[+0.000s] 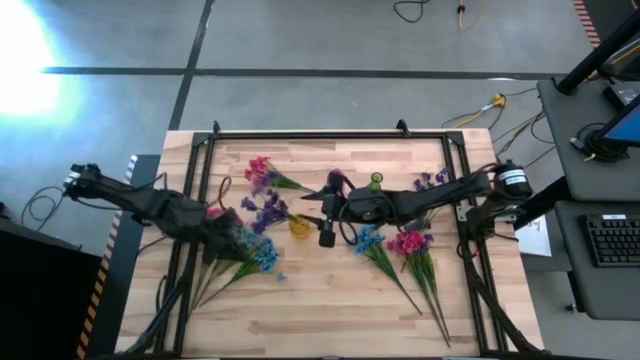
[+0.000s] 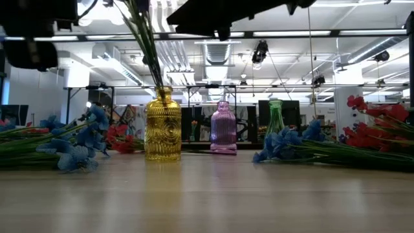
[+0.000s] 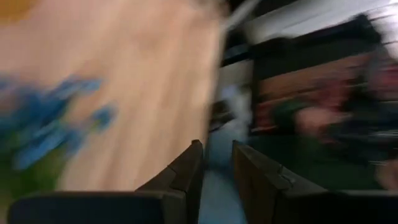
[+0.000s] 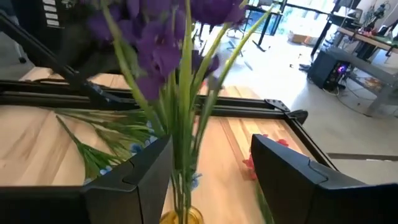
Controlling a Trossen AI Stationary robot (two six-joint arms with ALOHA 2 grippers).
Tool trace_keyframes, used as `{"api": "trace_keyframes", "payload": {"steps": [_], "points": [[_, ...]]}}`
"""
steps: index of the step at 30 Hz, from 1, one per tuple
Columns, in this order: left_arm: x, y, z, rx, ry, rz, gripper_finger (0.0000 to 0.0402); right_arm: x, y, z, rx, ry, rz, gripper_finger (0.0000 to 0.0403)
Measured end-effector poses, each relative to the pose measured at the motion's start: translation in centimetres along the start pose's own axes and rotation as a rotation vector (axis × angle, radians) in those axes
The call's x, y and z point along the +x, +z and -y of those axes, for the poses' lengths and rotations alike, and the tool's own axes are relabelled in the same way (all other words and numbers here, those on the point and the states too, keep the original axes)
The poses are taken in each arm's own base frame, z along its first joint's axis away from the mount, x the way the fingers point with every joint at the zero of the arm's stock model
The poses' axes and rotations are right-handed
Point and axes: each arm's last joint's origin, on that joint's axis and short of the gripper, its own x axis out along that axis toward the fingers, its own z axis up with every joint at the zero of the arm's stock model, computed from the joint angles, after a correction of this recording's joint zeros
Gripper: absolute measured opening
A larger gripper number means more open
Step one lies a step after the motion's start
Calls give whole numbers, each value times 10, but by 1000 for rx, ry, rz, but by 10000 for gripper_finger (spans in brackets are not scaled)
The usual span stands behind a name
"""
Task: Sort flowers into vase by color
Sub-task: Put the middle blue flowers into the pink vase
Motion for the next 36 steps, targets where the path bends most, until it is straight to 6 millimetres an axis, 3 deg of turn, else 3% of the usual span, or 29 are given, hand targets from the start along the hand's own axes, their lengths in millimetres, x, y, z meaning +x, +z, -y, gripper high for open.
{"api": "trace_keyframes", "payload": {"steps": [3,12,23,32,36], "points": [[-6,-1,7,-21,157,-63,75,-7,4,2,-6,3,-25,211],[-1,-18,34,-56,267,-270,75,-30,8,9,-26,20,-168,210],[23,-59,25,-206,454,-399,75,-63,18,17,27,30,-266,210],[31,-82,30,-153,498,-467,75,-79,29,15,77,47,-252,210],[41,-87,26,-118,556,-420,75,-84,32,12,97,58,-244,210]]}}
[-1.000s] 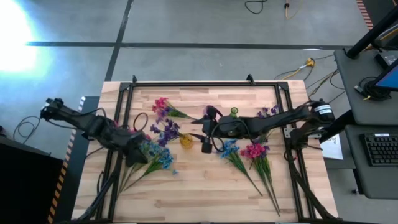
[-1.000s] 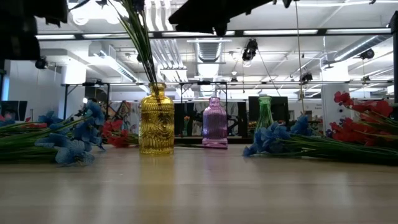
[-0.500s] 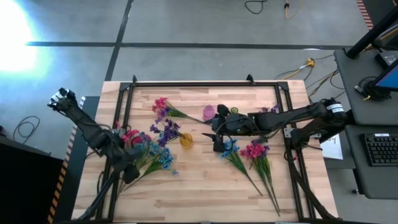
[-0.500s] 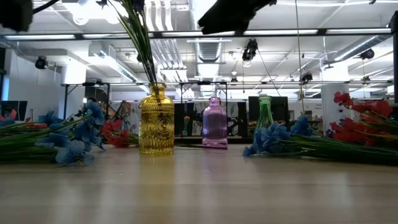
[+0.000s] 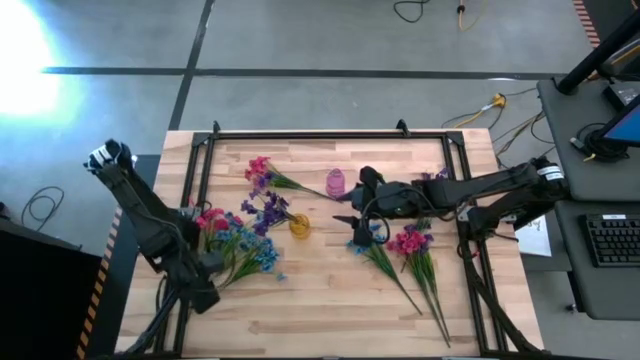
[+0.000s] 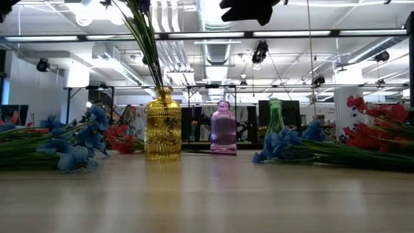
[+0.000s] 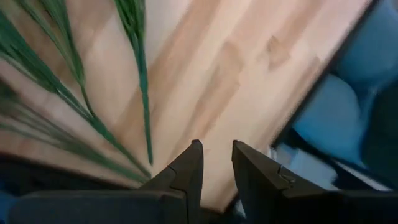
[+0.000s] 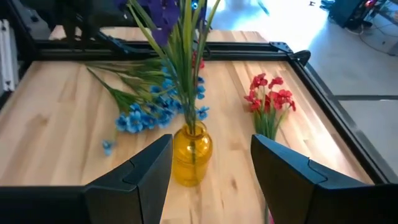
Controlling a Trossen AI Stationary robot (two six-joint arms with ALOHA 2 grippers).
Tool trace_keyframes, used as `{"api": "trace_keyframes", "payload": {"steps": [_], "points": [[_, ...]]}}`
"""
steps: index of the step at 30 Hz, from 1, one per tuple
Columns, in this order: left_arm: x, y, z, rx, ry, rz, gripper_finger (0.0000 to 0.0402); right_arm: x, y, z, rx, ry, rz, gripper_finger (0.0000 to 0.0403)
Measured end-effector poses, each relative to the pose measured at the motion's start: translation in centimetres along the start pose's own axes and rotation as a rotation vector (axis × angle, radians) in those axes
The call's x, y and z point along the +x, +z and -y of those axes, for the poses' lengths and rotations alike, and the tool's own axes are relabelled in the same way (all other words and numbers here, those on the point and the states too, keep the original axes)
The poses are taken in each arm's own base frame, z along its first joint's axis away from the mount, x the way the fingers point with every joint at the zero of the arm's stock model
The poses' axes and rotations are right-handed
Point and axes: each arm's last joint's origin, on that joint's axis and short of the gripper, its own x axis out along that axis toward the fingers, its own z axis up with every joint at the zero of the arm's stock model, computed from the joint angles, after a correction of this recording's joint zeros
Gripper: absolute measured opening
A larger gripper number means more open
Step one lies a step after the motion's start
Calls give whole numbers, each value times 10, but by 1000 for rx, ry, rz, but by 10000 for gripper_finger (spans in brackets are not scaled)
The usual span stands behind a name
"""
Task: Sort flowers into vase by color
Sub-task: Put the middle blue flowers into the pink vase
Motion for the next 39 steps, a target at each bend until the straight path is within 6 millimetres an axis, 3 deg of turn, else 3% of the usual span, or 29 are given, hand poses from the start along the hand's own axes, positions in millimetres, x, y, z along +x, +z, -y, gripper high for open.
{"api": "trace_keyframes", "payload": {"steps": [11,26,39], "points": [[40,10,6,-32,162,136,75,-20,1,-8,47,33,-15,210],[86,24,0,-121,382,180,75,-21,2,-9,47,39,-9,210],[94,28,0,-187,400,186,58,-21,2,-10,39,40,-9,210]]}}
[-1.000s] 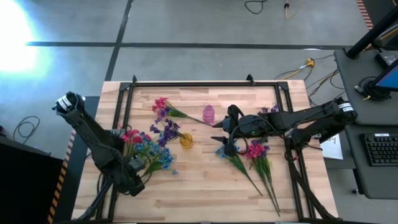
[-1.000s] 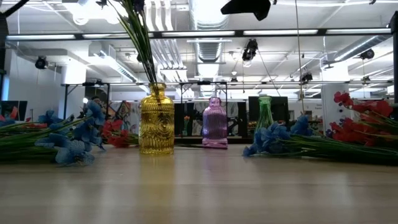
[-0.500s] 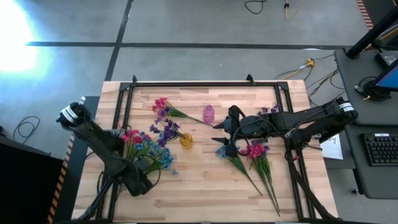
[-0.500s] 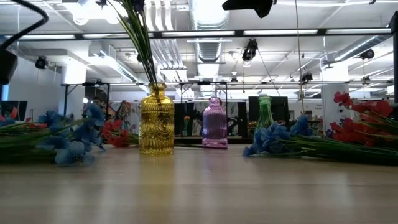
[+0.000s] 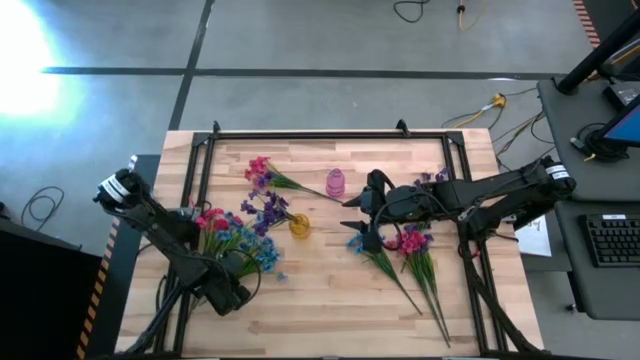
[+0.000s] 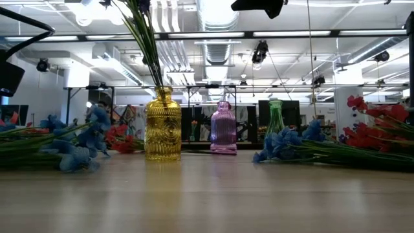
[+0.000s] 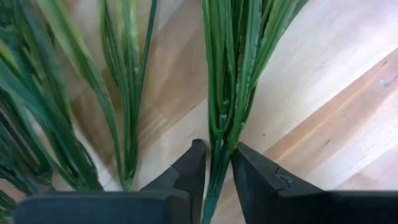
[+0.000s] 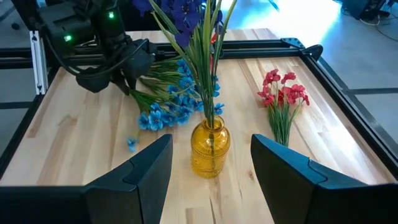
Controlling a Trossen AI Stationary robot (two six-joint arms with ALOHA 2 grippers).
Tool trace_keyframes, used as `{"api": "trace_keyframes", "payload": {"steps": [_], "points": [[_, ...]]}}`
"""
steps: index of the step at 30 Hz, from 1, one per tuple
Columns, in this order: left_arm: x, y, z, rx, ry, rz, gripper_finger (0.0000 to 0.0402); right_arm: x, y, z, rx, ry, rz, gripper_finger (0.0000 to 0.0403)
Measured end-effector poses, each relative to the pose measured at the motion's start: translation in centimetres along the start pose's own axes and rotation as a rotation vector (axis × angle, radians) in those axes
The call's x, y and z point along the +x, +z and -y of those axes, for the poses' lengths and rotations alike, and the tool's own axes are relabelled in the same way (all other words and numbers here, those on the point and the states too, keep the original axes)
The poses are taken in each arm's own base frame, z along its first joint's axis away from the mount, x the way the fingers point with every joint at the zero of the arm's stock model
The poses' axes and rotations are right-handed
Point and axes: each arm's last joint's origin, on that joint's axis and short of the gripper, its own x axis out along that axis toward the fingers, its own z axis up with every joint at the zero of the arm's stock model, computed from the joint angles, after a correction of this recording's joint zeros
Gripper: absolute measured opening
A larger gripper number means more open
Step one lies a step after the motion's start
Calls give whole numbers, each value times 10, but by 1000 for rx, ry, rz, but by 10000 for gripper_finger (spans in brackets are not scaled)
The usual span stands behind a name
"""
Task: Sort flowers into vase by color
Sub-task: Put the middle blue flowers into the pink vase
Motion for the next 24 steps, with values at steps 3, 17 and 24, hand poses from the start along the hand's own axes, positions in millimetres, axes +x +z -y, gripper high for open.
{"api": "trace_keyframes", "payload": {"steps": [3,17,24], "points": [[0,0,0,-10,-5,-1,24,0,0,-1,-2,4,0,210],[-42,-12,38,172,-177,-51,0,-3,-5,-8,-3,23,-43,210],[-92,-25,71,453,-417,10,0,-7,-13,-10,-9,23,-125,210]]}}
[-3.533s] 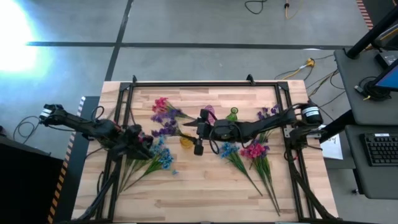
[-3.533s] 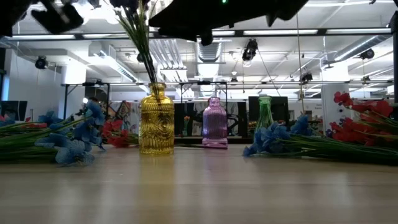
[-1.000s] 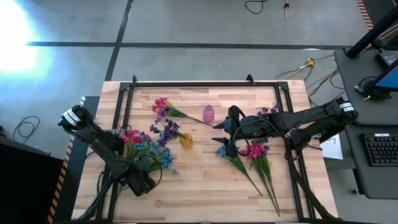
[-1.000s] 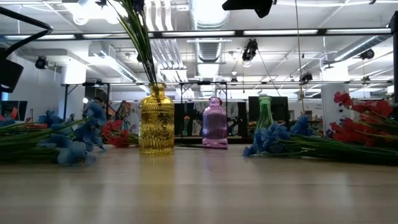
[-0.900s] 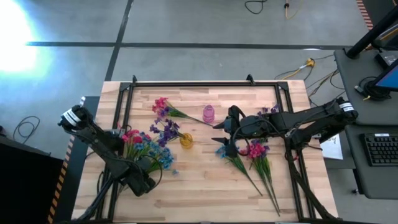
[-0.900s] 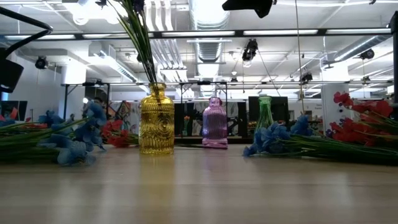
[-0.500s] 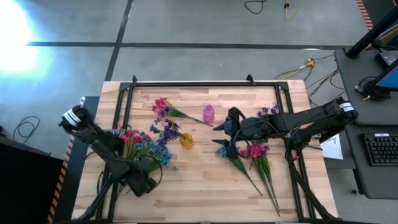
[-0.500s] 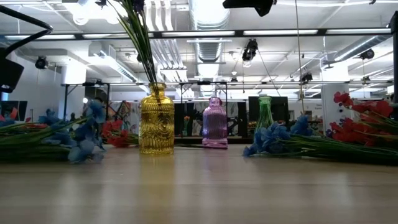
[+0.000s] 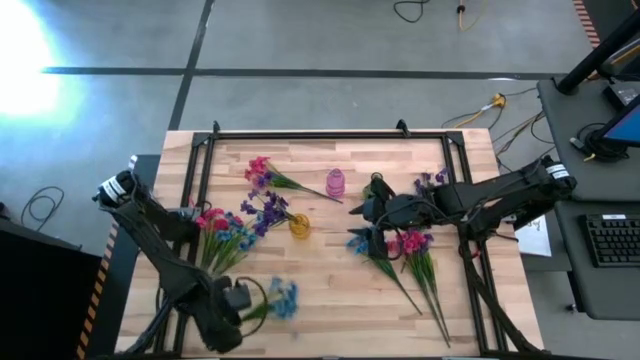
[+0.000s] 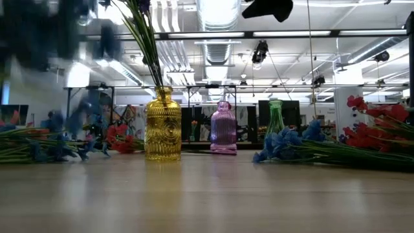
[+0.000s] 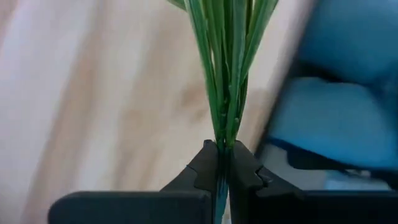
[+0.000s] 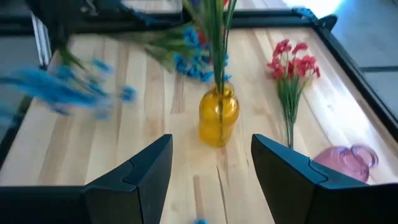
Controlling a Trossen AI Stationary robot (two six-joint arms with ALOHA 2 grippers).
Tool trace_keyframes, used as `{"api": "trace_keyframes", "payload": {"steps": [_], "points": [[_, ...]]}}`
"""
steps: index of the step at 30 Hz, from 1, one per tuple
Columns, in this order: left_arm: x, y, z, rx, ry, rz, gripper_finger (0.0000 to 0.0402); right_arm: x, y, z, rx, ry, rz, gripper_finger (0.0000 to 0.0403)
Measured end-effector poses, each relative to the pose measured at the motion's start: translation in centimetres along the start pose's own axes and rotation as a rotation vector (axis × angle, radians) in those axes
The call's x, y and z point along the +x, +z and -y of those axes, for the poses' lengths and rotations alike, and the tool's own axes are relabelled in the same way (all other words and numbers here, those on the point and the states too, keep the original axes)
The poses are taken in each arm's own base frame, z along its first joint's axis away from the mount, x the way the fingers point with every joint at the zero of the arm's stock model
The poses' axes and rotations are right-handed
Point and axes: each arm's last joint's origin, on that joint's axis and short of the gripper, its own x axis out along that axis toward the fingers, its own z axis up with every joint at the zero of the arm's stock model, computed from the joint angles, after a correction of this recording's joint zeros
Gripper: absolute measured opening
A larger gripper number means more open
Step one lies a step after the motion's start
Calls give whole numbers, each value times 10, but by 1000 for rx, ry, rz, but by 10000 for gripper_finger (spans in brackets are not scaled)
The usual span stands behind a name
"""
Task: Sort flowers into vase by color
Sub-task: Put the middle blue flowers into the pink vase
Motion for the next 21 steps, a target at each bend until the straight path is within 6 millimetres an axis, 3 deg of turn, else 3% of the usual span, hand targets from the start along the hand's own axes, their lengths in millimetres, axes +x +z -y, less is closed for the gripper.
{"api": "trace_keyframes", "payload": {"steps": [4,9,15,21], "points": [[-16,12,24,130,-115,162,0,-6,-6,-10,-38,30,-38,210],[-35,27,51,374,-248,382,0,-12,-16,-32,-77,84,63,210],[-56,53,63,526,-200,636,0,0,-44,-61,-130,90,282,210],[-60,88,65,574,-77,874,0,19,-51,-80,-94,148,540,210]]}}
